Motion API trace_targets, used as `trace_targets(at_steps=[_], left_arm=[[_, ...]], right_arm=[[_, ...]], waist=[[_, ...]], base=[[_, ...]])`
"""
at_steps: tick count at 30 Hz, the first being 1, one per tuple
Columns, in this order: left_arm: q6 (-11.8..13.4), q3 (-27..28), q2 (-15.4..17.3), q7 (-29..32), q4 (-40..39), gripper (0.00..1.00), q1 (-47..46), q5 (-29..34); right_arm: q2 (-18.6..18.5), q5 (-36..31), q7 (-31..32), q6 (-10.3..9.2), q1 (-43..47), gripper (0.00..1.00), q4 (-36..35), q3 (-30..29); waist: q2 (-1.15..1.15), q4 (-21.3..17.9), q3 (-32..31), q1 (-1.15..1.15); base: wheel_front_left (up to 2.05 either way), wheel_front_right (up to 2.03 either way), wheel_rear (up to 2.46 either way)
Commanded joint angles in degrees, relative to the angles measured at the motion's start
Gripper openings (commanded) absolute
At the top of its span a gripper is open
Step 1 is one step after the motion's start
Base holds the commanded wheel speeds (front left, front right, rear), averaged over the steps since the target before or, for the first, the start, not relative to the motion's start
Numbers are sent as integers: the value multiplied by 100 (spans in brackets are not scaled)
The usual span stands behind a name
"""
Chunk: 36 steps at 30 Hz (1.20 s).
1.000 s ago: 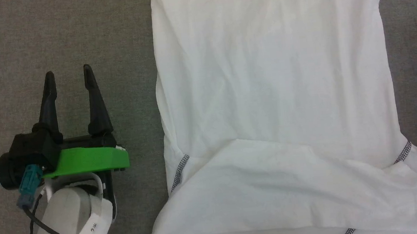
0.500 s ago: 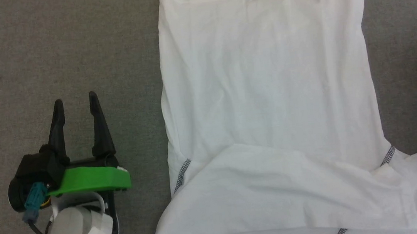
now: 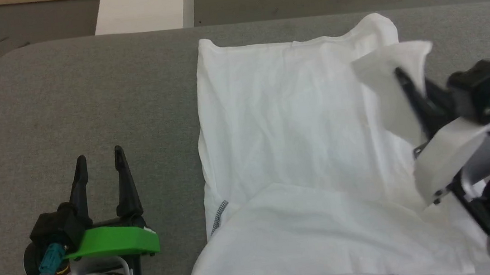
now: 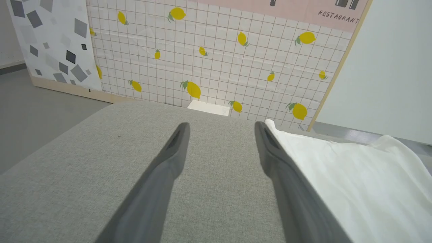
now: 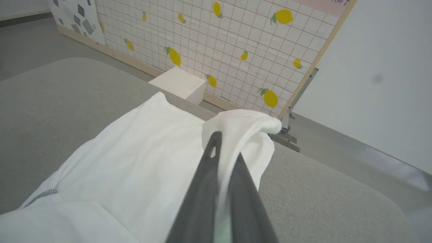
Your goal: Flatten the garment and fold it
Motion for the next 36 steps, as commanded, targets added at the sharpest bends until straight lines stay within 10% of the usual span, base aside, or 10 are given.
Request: trace_targets(at_steps=[1,26,28,29,36], left_arm=[[-33,23,-37,-26,11,100,92,85],[-338,24,-347,-26,254,100,-226,237],[-353,30,-357,-26,292,100,-230,243],[-357,34,-360,-26,310,100,-221,245],[-393,110,-373,-26,418,100,-34,267]], right_arm=[[-13,61,75,-9,44,0,-67,306],[765,455,-521,-9,-907,0,4094,4087],[734,637,-421,-9,-915,84,4285,4284],[715,734,-372,-9,-915,100,4327,4323],[472,1561,-649,-9,-790,100,3474,4105]], waist=[[0,100,-82,0],[0,597,365,0],[0,583,329,0],[0,566,303,0],[0,287,-94,0]], base=[[0,0,0],[0,0,0],[0,0,0],[0,0,0],[0,0,0]])
